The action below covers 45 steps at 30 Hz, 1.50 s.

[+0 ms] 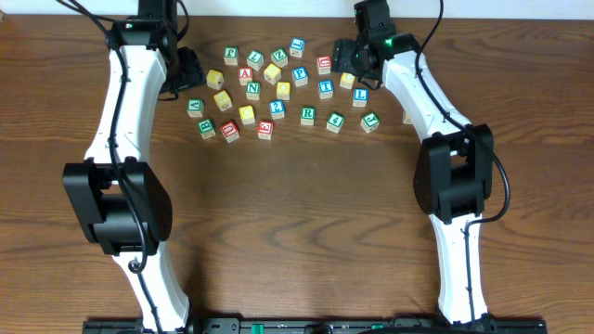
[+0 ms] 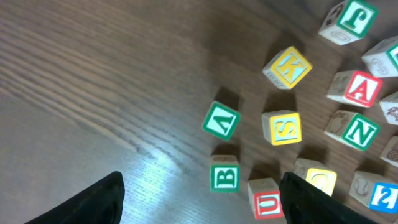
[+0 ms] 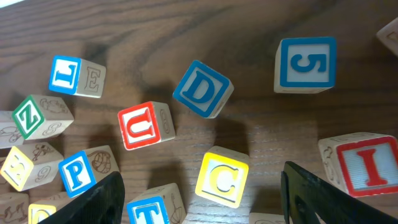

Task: Spell out CORL

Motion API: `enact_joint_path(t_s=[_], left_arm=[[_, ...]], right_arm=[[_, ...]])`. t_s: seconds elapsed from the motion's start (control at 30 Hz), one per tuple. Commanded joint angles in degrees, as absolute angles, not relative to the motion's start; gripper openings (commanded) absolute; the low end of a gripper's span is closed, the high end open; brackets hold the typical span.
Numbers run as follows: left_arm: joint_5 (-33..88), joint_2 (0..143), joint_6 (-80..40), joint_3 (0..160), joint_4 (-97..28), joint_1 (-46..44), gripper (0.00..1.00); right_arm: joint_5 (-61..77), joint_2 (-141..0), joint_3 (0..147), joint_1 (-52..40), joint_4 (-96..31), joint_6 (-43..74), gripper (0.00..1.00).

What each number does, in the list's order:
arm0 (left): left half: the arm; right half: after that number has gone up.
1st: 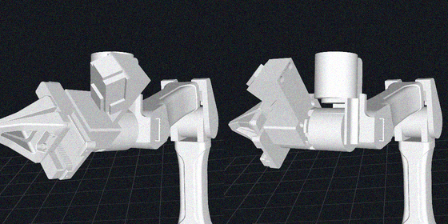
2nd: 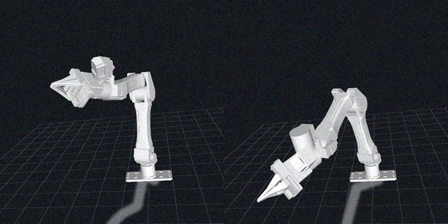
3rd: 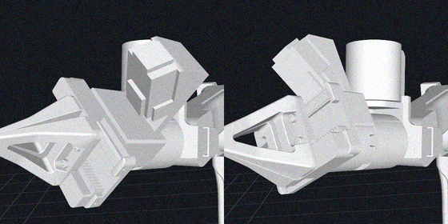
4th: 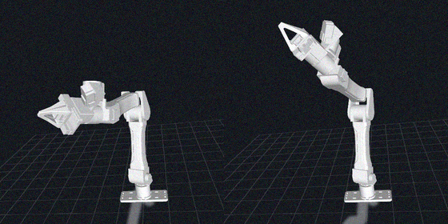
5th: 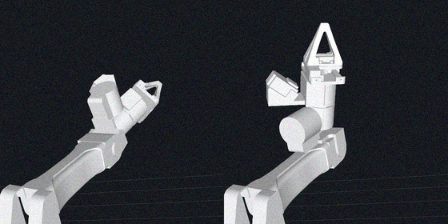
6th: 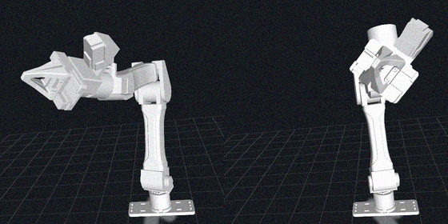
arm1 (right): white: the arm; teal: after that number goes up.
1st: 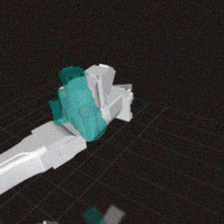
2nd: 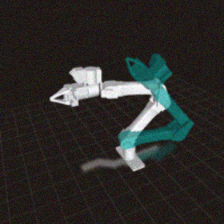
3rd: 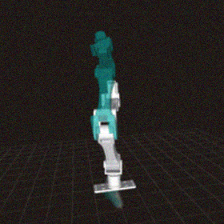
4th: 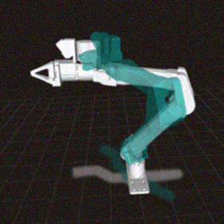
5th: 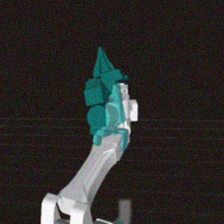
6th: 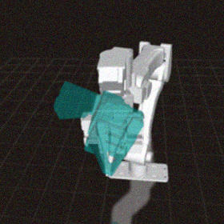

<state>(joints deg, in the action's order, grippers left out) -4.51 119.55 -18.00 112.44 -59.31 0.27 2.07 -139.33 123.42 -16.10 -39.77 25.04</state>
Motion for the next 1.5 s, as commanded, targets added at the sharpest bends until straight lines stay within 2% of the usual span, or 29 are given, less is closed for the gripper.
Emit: enact_joint_path(t_s=[0.0,0.23,0.4,0.5,0.77,0.9,1.0,1.17,1.47], left_arm=[[-5.19,120.11,-17.67,113.06,-60.64,0.25,0.79],[-5.21,120.11,-17.67,112.71,-61.06,0.25,0.79],[-5.19,120.11,-17.67,112.71,-61.06,0.25,0.79],[-5.19,120.11,-17.69,112.71,-61.04,0.25,0.79],[-5.19,120.11,-17.69,112.71,-60.99,0.25,0.79],[-5.19,120.11,-17.69,112.71,-60.97,0.25,0.79],[-5.19,120.11,-17.72,112.71,-60.73,0.23,0.79],[-5.19,120.11,-17.93,112.71,-60.53,0.19,0.79],[-5.19,120.11,-17.96,112.71,-60.55,0.19,0.79]], right_arm=[[0.01,-140.44,123.96,-16.60,-39.22,25.67,0.76],[-0.08,-142.76,123.94,-16.62,-38.11,26.35,0.75],[-0.19,-143.79,123.94,-16.64,-37.71,26.35,0.70],[-1.19,-144.29,123.94,-16.67,-37.15,26.35,0.63],[-1.17,-145.05,123.94,-16.78,-37.58,27.42,0.51],[-1.43,-145.03,123.94,-16.78,-38.37,27.40,0.38],[-1.43,-145.03,123.96,-16.78,-38.33,27.38,0.39],[-2.09,-145.03,123.96,-16.78,-39.88,27.27,0.33],[-3.53,-145.14,123.94,-17.23,-39.83,20.29,0.32]])
